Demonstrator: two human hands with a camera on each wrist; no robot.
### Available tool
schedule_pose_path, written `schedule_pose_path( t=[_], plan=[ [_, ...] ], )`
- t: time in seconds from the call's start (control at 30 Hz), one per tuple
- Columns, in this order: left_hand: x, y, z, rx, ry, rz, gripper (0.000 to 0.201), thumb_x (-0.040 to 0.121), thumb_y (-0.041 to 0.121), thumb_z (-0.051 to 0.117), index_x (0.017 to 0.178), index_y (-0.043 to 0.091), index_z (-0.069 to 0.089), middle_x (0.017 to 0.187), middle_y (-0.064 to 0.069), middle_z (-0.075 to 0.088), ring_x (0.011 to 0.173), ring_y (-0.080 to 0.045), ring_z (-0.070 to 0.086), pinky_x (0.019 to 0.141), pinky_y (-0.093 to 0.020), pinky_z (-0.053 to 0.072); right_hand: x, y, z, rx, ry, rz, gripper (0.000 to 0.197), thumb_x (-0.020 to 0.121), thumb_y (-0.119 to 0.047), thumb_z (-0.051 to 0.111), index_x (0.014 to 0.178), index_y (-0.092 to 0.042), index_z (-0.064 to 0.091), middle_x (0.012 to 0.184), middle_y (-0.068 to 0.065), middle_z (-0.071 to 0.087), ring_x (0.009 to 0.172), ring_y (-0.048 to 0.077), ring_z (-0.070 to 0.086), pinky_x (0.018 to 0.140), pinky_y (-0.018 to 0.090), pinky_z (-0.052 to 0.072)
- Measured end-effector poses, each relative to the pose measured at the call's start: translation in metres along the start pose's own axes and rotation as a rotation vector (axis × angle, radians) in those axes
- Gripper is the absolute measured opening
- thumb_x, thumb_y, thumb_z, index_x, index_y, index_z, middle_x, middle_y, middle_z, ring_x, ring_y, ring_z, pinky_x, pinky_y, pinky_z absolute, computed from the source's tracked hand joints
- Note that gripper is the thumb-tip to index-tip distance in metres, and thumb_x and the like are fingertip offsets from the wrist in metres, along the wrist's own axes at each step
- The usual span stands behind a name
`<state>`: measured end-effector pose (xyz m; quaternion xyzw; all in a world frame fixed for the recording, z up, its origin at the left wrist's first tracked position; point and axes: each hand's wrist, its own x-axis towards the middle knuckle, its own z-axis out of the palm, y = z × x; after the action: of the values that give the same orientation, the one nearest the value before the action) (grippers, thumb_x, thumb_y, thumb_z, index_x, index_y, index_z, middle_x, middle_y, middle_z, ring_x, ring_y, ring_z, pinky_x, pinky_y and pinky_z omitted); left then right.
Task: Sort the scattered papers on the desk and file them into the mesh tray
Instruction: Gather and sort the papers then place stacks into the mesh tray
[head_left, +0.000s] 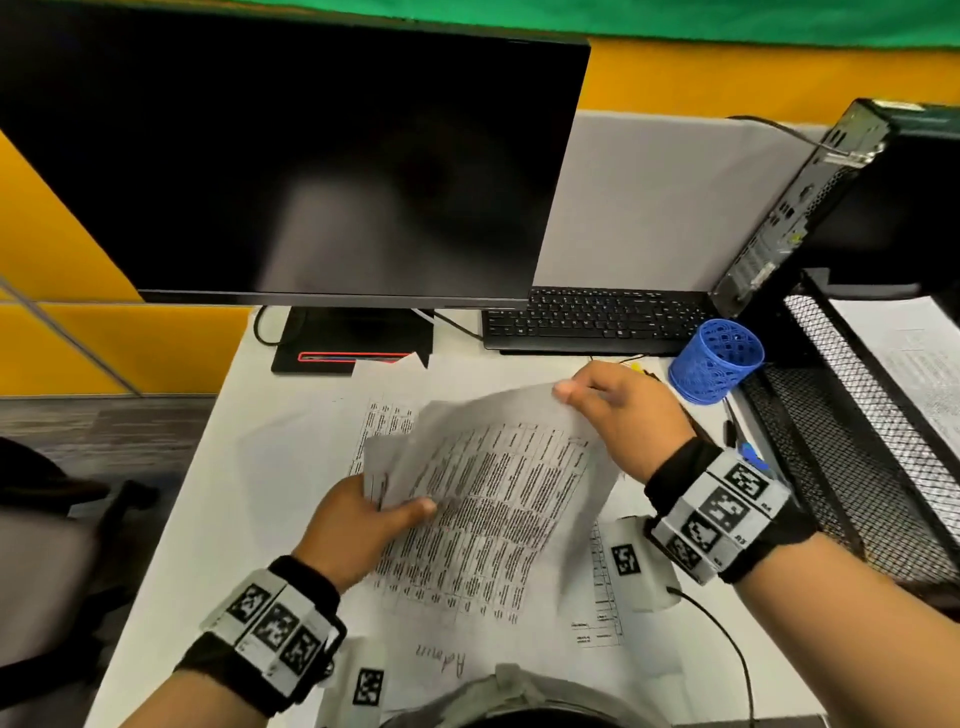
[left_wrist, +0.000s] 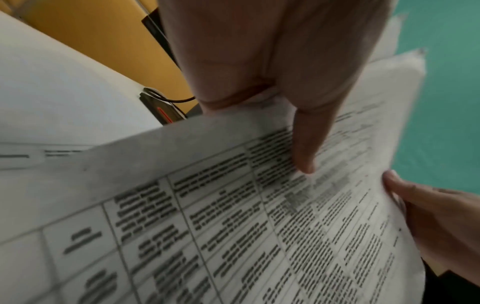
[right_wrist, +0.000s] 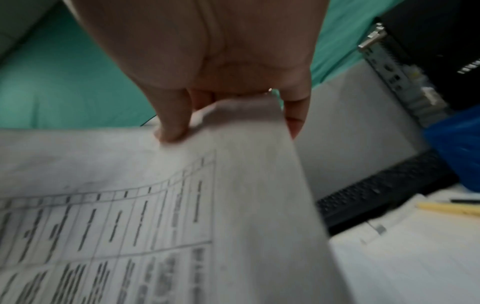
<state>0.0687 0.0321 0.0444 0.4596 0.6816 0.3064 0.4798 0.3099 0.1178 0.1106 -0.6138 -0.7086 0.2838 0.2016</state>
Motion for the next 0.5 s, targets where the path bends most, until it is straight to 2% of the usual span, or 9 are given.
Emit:
schedule_pose_path(
  t=[0.03,0.1,0.17,0.23,0.3,0.37,0.4,0.5],
  plan=[
    [0.000,-0.005,0.000,-0.012,-0.006,-0.015,0.023,0.070,0.022,0.081,0.089,0.023,0.071,0.086,0.000,0.076,0.085,-0.016,0.071,0.081,-0.039,0.057,0.000,0.005,0.002,0.101,0.032,0.046,0.029,0.093,-0.042,0.043,0.086,-0.021,0.062,0.078,-0.008,0.060,0.073,0.004,0.055,0.059,0.019,0.037],
    [-0.002,-0.010,-0.003,-0.012,-0.072,-0.045,0.021,0.069,0.017,0.082,0.086,0.022,0.070,0.081,0.001,0.077,0.078,-0.011,0.073,0.076,-0.033,0.057,0.005,0.026,0.008,0.259,0.074,0.203,0.032,0.095,-0.039,0.038,0.105,-0.019,0.061,0.082,-0.005,0.062,0.072,0.010,0.058,0.058,0.022,0.039],
    [-0.008,-0.014,-0.008,0.006,-0.149,-0.052,0.022,0.069,0.012,0.080,0.085,0.024,0.070,0.081,0.009,0.076,0.074,-0.005,0.072,0.073,-0.026,0.055,0.010,0.056,0.020,0.319,0.030,0.439,0.032,0.094,-0.029,0.045,0.119,-0.013,0.056,0.092,0.005,0.064,0.073,0.019,0.059,0.063,0.028,0.046],
    [-0.014,-0.019,-0.013,0.023,-0.193,-0.050,0.028,0.067,0.010,0.081,0.088,0.025,0.072,0.084,0.010,0.076,0.076,-0.003,0.071,0.075,-0.021,0.053,0.009,0.084,0.036,0.401,-0.090,0.706,0.033,0.092,-0.020,0.051,0.123,-0.008,0.053,0.102,0.012,0.062,0.081,0.025,0.058,0.076,0.038,0.049],
    [-0.016,-0.024,-0.018,0.002,-0.207,-0.049,0.025,0.062,0.008,0.082,0.080,0.024,0.075,0.081,0.004,0.077,0.075,-0.004,0.070,0.071,-0.018,0.052,0.003,0.099,0.050,0.501,-0.192,0.888,0.029,0.091,-0.018,0.055,0.116,-0.005,0.055,0.097,0.014,0.062,0.077,0.026,0.057,0.080,0.042,0.048],
    [-0.017,-0.027,-0.020,-0.033,-0.199,-0.060,0.018,0.059,0.007,0.082,0.066,0.022,0.076,0.074,0.001,0.076,0.070,-0.006,0.070,0.066,-0.016,0.052,0.000,0.105,0.063,0.519,-0.233,0.911,0.027,0.089,-0.020,0.058,0.111,-0.004,0.058,0.086,0.010,0.061,0.073,0.024,0.057,0.076,0.037,0.050],
    [-0.018,-0.028,-0.021,-0.053,-0.198,-0.069,0.017,0.058,0.008,0.082,0.064,0.023,0.076,0.073,0.001,0.076,0.069,-0.006,0.070,0.065,-0.016,0.052,0.000,0.105,0.069,0.499,-0.246,0.887,0.032,0.089,-0.022,0.059,0.115,-0.003,0.059,0.090,0.010,0.063,0.076,0.024,0.059,0.074,0.036,0.051],
    [-0.016,-0.032,-0.020,-0.087,-0.228,-0.089,0.023,0.058,0.007,0.084,0.066,0.028,0.077,0.075,0.000,0.076,0.074,-0.011,0.072,0.068,-0.020,0.053,0.003,0.099,0.084,0.247,-0.302,0.734,0.048,0.087,-0.033,0.060,0.124,-0.001,0.056,0.121,0.015,0.062,0.097,0.026,0.057,0.084,0.029,0.045]
  ],
)
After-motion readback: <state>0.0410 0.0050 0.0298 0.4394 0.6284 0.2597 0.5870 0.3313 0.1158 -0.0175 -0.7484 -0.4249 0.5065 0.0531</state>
